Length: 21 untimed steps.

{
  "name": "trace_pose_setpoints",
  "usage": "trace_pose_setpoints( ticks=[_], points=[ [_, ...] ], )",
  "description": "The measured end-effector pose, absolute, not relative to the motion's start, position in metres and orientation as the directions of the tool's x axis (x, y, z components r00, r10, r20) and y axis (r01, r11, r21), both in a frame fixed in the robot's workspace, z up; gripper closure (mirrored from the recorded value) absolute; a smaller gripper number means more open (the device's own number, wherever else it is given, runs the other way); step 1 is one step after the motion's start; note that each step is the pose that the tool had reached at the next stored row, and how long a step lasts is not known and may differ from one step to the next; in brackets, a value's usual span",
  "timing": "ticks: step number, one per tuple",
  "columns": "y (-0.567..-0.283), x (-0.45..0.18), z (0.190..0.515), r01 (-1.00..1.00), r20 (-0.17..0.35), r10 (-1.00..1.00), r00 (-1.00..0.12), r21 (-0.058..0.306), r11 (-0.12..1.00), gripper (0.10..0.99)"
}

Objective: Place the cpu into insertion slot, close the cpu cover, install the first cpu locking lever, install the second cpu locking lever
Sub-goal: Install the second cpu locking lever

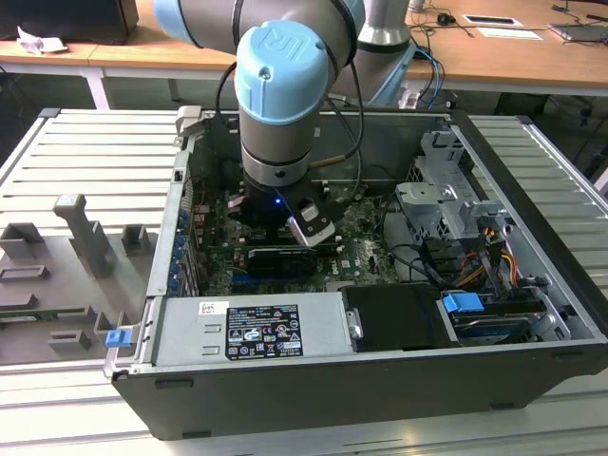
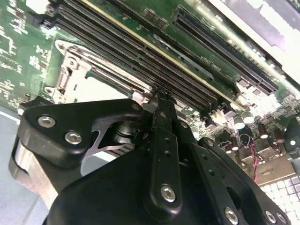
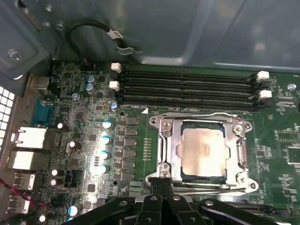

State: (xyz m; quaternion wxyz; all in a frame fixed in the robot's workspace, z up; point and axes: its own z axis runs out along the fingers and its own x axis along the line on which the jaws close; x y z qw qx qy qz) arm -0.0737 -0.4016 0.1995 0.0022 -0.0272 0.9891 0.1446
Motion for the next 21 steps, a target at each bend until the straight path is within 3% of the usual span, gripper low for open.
trace_pose_setpoints(
  ticks=[7, 21],
  points=[
    [-0.402, -0.076, 0.193, -0.056, -0.014, -0.054, -0.998, 0.316, 0.947, 0.98],
    [-0.402, -0.077, 0.221, -0.056, -0.014, -0.054, -0.998, 0.317, 0.947, 0.98]
  ],
)
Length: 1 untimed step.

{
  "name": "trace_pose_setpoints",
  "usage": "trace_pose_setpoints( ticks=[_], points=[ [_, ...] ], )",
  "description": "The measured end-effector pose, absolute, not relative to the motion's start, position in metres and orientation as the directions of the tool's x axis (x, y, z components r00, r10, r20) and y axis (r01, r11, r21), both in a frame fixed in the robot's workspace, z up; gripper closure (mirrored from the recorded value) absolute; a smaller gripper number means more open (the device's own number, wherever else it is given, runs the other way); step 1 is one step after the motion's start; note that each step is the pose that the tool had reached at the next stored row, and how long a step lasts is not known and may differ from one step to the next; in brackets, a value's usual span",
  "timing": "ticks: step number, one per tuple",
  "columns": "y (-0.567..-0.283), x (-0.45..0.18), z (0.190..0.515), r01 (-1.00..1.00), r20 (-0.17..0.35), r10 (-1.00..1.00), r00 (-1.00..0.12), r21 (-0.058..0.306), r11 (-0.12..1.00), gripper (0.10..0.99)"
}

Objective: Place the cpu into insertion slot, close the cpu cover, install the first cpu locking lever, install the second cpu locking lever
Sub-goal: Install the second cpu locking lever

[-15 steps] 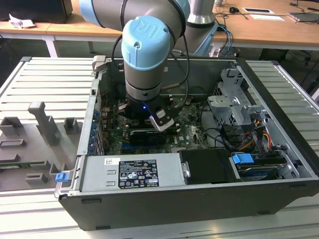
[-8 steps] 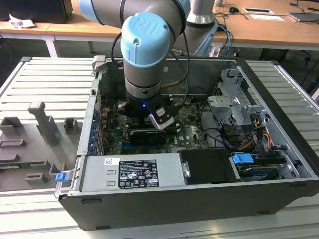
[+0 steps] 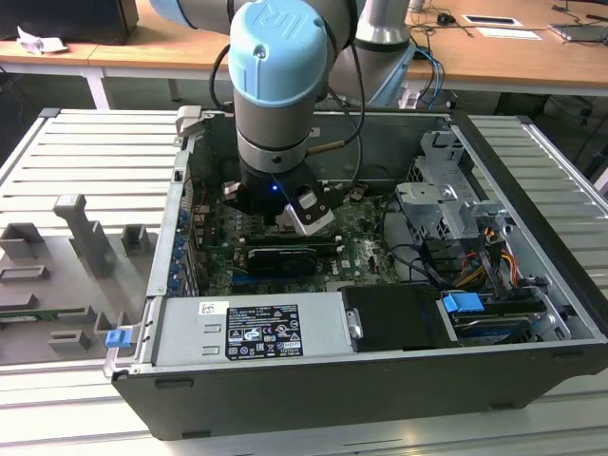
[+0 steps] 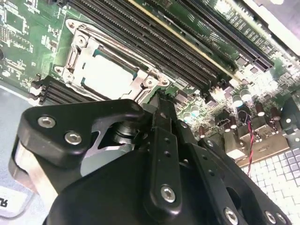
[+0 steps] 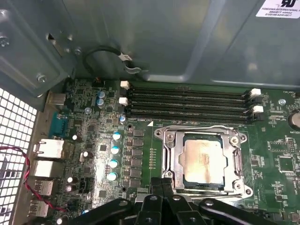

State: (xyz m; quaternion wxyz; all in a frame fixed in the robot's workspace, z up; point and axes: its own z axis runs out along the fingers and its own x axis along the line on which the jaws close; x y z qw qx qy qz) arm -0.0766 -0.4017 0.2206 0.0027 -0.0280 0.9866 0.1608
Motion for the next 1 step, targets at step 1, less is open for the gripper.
trace_pose_setpoints(
  ticks=[1],
  points=[
    [-0.4017, -0.0766, 0.2206, -0.056, -0.014, -0.054, -0.998, 0.317, 0.947, 0.98]
  ],
)
